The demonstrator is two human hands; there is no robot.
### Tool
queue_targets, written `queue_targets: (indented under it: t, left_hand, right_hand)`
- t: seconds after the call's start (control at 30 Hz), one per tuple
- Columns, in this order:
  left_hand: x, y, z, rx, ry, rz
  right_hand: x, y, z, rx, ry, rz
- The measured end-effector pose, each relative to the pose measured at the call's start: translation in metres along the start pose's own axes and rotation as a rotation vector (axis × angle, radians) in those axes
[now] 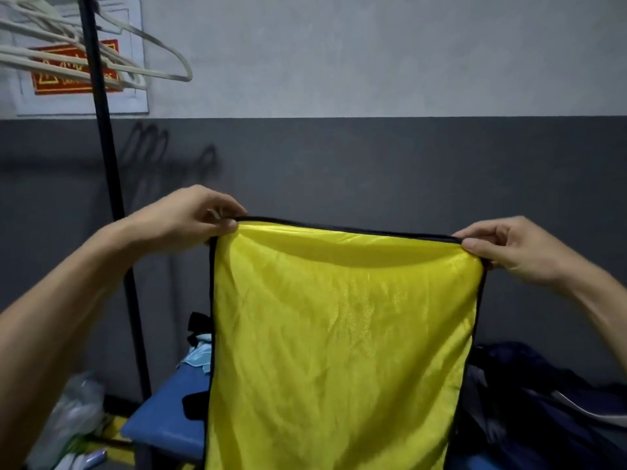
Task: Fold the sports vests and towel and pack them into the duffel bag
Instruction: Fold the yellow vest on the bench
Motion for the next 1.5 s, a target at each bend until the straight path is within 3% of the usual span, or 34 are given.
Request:
queue_targets:
  t: [0.13,0.27,0.33,0.43,0.5,0.57,0.63,0.73,0.8,0.9,1.0,1.17,1.3,1.4,1.5]
  left_hand:
    - [0.006,-0.016,-0.005,0.023,0.199,-0.242]
    - [0.013,-0.017,-0.013,0.023,0.23,-0.72]
    - [0.013,-0.014,-0.014,-0.018,0.223,-0.851]
    - [0.013,-0.005,-0.011,-0.061,0.169,-0.613]
    - [0.012,-0.004,-0.006,-0.075,0.038,-0.329]
    - [0.006,-0.002,-0.003,-0.079,-0.095,-0.214]
    - [0.005,0.003,-0.004,-0.064,-0.031,-0.41]
    - [0.018,0.013,-0.005,-0.092,0.215,-0.713]
    - [0.033,0.022,0.0,-0.151,0.238,-0.828]
    - [0.059,0.035,0.017,-0.324,0.155,-0.576]
    - [0.068,0.045,0.024,-0.458,-0.007,-0.372]
    - [0.063,0.059,0.012,-0.418,0.014,-0.501]
    - [0.065,0.061,0.004,-0.352,0.211,-0.782]
    - [0.066,0.067,0.001,-0.316,0.324,-0.81]
    - [0.076,0.07,0.004,-0.42,0.189,-0.647]
  right_hand:
    - [-0.006,0.006,0.004,0.018,0.03,-0.04]
    - [-0.012,0.004,0.003,0.099,0.079,0.214]
    - [-0.012,0.006,0.0,0.095,0.083,0.316]
    - [-0.015,0.006,0.0,0.077,0.014,0.273]
    - [-0.017,0.007,0.003,0.066,-0.058,0.147]
    - [-0.017,0.009,0.005,0.041,-0.079,0.058]
    - [-0.019,0.008,0.004,0.034,-0.072,0.075]
    - [-0.02,-0.002,0.003,0.074,-0.058,0.253]
    - [-0.01,-0.011,0.008,0.09,-0.07,0.356]
    - [0.014,-0.034,0.024,0.175,-0.137,0.316]
    - [0.039,-0.043,0.033,0.23,-0.088,0.267]
    - [0.043,-0.05,0.025,0.304,0.131,0.43]
    - [0.046,-0.059,0.023,0.288,0.062,0.657]
    - [0.047,-0.058,0.021,0.296,0.038,0.666]
    - [0.051,-0.055,0.022,0.355,-0.053,0.569]
Point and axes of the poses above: each hand's wrist, its own z-axis towards the middle knuckle, its own x-axis out of the palm, y = z × x, the point moved 4 cm from there along z, towards the middle knuckle, and after that the axes turned 10 degrees about z, right-handed, at the moved point
